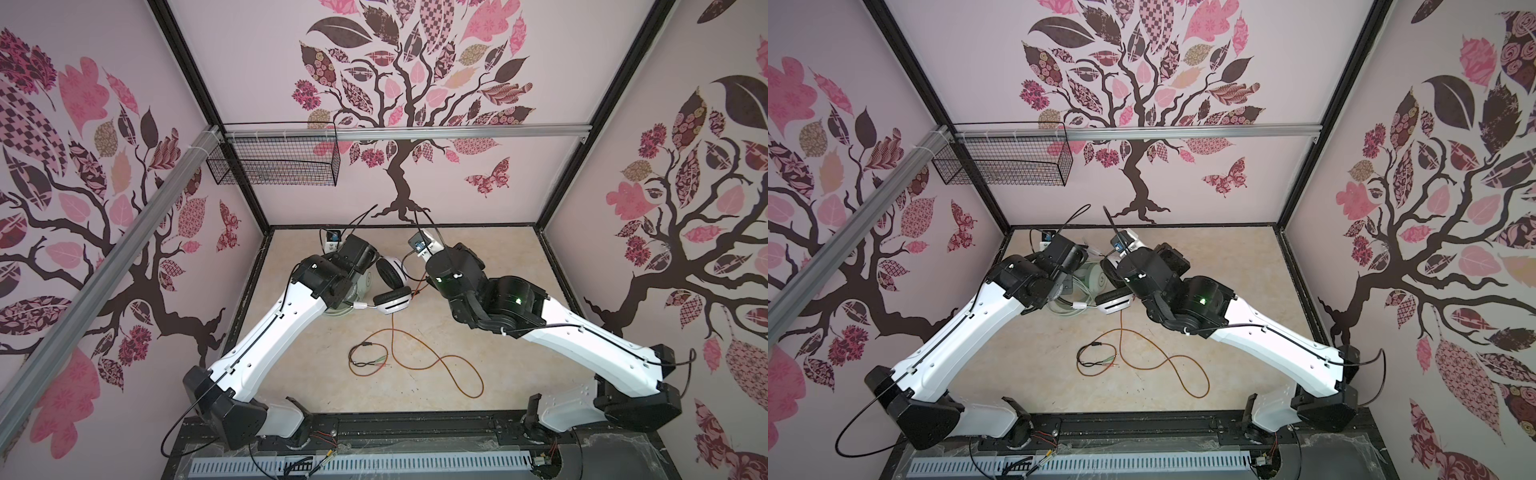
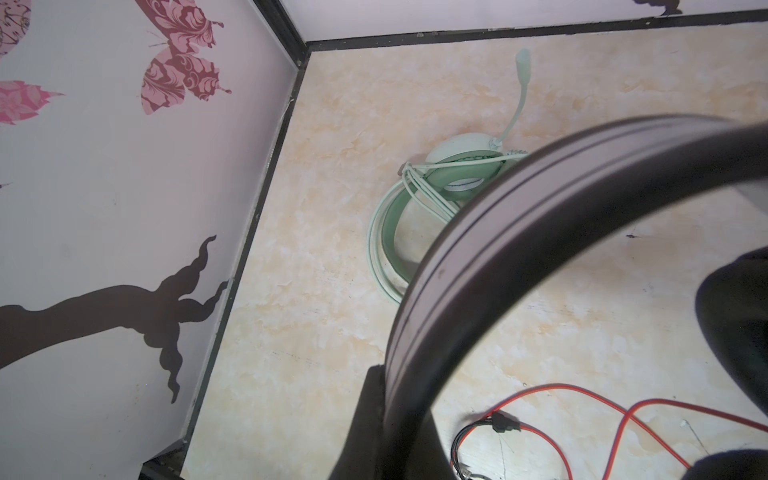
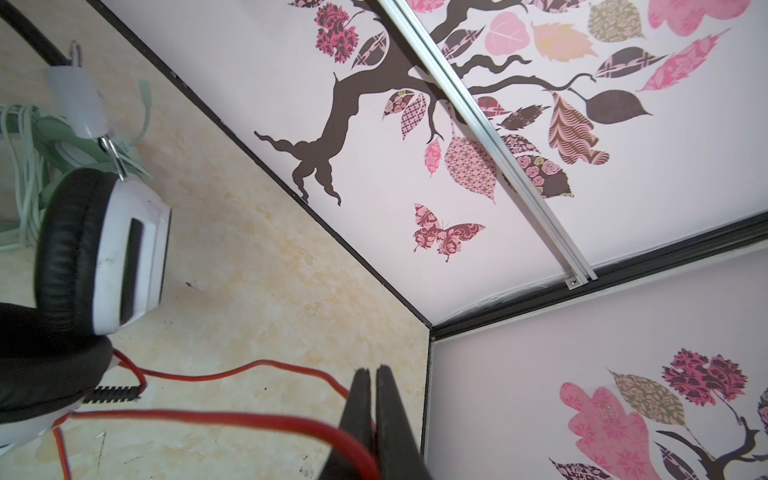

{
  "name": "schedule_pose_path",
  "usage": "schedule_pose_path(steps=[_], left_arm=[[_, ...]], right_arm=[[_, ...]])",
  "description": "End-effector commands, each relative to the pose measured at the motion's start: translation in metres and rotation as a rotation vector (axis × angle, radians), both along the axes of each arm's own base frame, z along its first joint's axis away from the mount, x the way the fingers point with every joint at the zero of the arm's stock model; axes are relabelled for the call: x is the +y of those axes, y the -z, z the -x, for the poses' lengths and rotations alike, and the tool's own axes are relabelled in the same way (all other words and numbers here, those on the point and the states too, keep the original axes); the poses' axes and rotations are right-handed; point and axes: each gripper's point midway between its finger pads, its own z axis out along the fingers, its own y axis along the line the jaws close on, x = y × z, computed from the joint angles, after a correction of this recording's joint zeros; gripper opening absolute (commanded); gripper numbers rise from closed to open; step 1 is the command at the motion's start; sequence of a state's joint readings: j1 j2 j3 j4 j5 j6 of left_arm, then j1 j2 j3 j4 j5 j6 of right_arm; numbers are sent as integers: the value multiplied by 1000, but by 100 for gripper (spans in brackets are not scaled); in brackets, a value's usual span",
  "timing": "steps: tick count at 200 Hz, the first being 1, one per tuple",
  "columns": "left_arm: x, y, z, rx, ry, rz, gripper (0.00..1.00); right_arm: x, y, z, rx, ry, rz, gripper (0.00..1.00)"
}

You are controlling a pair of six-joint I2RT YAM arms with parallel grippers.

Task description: Wrap the headphones

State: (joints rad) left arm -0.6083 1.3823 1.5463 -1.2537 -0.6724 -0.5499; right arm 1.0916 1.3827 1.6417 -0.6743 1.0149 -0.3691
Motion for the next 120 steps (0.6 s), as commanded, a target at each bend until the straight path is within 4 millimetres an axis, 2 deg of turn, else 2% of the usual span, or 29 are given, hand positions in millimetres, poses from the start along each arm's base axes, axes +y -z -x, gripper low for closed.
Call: schedule_pose_path(steps=[1, 17, 42, 50, 65, 79, 103, 120], left_arm=[[6, -8, 4, -14, -14, 102, 0], [7, -7, 7, 5, 2, 182, 0], [10, -5, 19, 17, 14, 210, 0], [11, -3, 24, 27, 13, 215, 0], [13, 0, 30, 39, 9, 221, 0], [14, -2, 35, 39, 5, 241, 0], [13, -11, 39, 22, -11, 312, 0], [11, -20, 34, 6, -26, 371, 0]], right_arm=[[-33, -38, 7, -138, 78, -112, 17], [-45, -42, 6, -166, 95, -167, 20], [-54, -56, 3, -184, 57, -315, 23], [-53, -62, 2, -193, 29, -354, 26], [-47, -73, 3, -211, -32, -406, 26], [-38, -74, 5, -203, -87, -423, 26], [-24, -55, 15, -144, -197, -473, 3], [-20, -36, 28, -100, -281, -531, 0]])
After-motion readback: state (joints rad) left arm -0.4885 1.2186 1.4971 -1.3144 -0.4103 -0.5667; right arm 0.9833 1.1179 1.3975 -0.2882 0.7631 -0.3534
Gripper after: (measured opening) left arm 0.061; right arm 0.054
